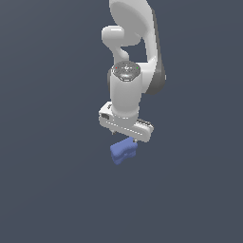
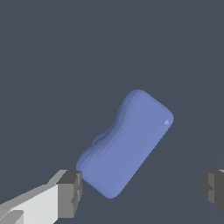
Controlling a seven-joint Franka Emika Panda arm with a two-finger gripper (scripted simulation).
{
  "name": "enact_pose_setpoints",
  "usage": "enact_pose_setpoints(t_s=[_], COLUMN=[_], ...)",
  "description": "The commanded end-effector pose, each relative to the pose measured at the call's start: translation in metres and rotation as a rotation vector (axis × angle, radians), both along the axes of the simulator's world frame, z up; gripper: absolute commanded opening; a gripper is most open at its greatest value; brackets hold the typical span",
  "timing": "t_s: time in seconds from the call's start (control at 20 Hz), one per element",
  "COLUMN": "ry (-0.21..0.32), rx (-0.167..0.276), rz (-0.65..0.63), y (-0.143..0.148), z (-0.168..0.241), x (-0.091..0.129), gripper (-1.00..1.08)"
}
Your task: Pick up the object and move it to a goal position.
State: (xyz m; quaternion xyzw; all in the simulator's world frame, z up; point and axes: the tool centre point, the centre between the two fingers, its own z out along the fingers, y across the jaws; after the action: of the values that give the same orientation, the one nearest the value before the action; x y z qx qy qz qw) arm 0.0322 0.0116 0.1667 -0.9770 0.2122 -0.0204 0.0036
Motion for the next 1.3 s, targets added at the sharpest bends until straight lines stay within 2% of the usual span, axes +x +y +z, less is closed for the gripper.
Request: enact_pose_setpoints(t_s=[0.0, 0.75, 1.25], ry=[0.005, 0.030, 0.038], rx=[0.003, 0.014, 0.015], rz=[-0.071, -0.476, -0.629], y=[0.000, 0.000, 0.000], z=[-0.002, -0.015, -0.020], x=[0.002, 0.012, 0.016], gripper=[1.00, 1.00, 1.00])
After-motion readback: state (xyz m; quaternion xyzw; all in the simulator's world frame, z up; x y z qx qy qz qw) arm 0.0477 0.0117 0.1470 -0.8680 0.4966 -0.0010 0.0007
